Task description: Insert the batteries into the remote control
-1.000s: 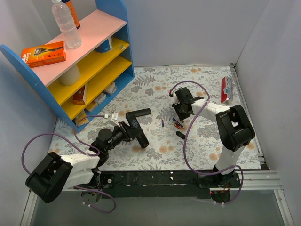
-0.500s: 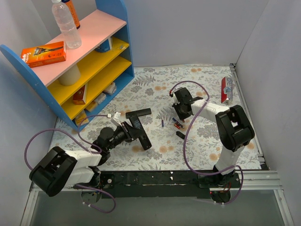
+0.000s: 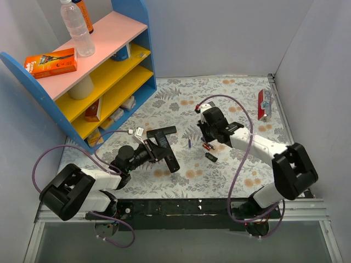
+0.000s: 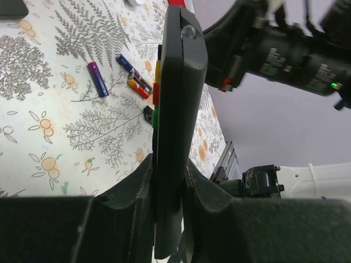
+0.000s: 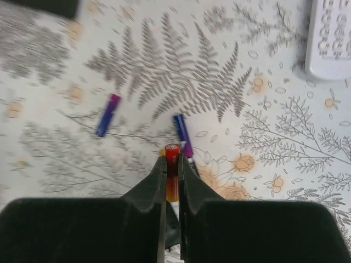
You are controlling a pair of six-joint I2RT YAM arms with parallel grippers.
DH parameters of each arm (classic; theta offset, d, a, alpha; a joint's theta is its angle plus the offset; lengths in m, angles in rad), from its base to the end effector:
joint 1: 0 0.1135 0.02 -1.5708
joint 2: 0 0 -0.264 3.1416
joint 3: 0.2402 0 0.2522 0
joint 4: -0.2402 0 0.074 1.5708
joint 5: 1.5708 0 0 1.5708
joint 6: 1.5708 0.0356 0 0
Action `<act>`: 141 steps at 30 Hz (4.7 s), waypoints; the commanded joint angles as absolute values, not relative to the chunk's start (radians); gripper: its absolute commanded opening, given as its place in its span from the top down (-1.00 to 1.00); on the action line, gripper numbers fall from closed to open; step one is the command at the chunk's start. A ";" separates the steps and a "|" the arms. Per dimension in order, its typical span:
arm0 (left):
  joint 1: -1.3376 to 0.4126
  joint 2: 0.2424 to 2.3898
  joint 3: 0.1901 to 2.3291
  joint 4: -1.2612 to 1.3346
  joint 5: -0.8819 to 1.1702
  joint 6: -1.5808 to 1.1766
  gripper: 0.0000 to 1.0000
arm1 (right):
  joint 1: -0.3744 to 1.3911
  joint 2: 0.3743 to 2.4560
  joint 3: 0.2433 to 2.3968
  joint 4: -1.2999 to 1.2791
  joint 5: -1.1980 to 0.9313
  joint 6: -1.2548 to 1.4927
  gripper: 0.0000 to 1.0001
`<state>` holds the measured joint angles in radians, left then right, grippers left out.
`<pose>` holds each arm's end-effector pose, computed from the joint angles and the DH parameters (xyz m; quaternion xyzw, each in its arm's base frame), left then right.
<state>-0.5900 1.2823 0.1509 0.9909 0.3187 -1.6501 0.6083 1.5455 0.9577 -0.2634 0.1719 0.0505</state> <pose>0.1684 -0.1262 0.1553 -0.2871 0.6958 -0.6349 0.1742 0.2680 0.1792 0.2095 -0.2277 0.9048 0.0374 0.3579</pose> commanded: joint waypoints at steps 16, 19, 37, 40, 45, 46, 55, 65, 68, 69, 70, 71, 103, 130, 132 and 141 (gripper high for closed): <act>-0.584 1.249 0.298 1.046 0.239 -1.651 1.00 | 0.982 1.129 0.695 0.442 0.107 0.239 0.97; -0.584 1.235 0.301 1.048 0.226 -1.670 1.00 | 1.017 1.121 0.666 0.492 0.104 0.239 0.97; -0.584 1.181 0.285 1.069 0.186 -1.807 1.00 | 1.077 1.101 0.583 0.600 0.189 0.190 0.97; -0.584 1.183 0.282 1.060 0.189 -1.822 1.00 | 1.078 1.072 0.559 0.638 0.213 0.183 0.97; -0.584 1.198 0.276 1.057 0.202 -1.853 1.00 | 1.078 1.040 0.540 0.669 0.233 0.163 0.97; -0.586 1.200 0.276 1.061 0.202 -1.858 1.00 | 1.078 1.046 0.540 0.669 0.232 0.160 0.97; -0.586 1.195 0.284 1.071 0.204 -1.873 1.00 | 1.085 1.098 0.546 0.681 0.190 0.175 0.97; -0.584 1.178 0.279 1.086 0.189 -1.887 1.00 | 1.086 1.135 0.551 0.666 0.181 0.173 0.97; -0.584 1.169 0.276 1.086 0.175 -1.888 1.00 | 1.086 1.141 0.557 0.649 0.179 0.175 0.97; -0.584 1.164 0.276 1.086 0.170 -1.890 1.00 | 1.088 1.143 0.557 0.646 0.178 0.173 0.97; -0.584 1.160 0.278 1.088 0.166 -1.888 1.00 | 1.086 1.146 0.558 0.643 0.176 0.175 0.97; -0.586 1.161 0.279 1.088 0.164 -1.890 1.00 | 1.086 1.147 0.561 0.635 0.178 0.179 0.97; -0.577 1.101 0.301 1.019 0.167 -1.902 1.00 | 1.086 1.175 0.580 0.529 0.206 0.146 0.94; -0.554 1.130 0.281 1.081 0.224 -1.950 1.00 | 1.086 1.215 0.603 0.515 0.172 0.166 0.66; -0.554 1.132 0.281 1.086 0.230 -1.950 1.00 | 1.086 1.218 0.603 0.515 0.173 0.169 0.62; -0.554 1.134 0.279 1.089 0.239 -1.950 1.00 | 1.086 1.221 0.611 0.512 0.172 0.169 0.45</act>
